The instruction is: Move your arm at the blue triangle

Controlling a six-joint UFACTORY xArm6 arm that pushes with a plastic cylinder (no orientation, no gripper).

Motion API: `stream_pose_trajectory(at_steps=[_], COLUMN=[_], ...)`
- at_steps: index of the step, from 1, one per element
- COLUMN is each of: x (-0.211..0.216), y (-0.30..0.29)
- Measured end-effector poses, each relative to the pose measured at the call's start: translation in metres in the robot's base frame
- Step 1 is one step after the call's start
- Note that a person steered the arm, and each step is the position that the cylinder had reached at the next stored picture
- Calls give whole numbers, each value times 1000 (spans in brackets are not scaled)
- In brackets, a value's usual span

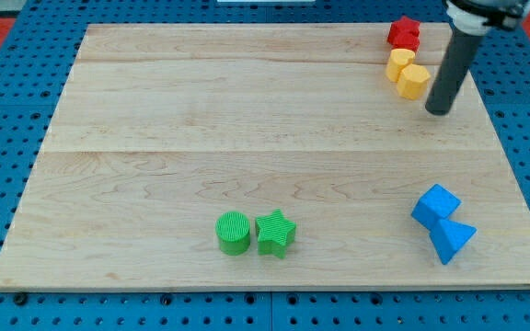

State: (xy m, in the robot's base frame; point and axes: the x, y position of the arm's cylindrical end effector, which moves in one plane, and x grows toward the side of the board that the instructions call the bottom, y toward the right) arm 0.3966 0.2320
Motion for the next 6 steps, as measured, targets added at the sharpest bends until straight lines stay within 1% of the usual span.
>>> stream_pose_trajectory(at_steps=[1,2,3,4,5,6], x=[35,85,116,171,201,202], y=[52,102,113,96,47,-23])
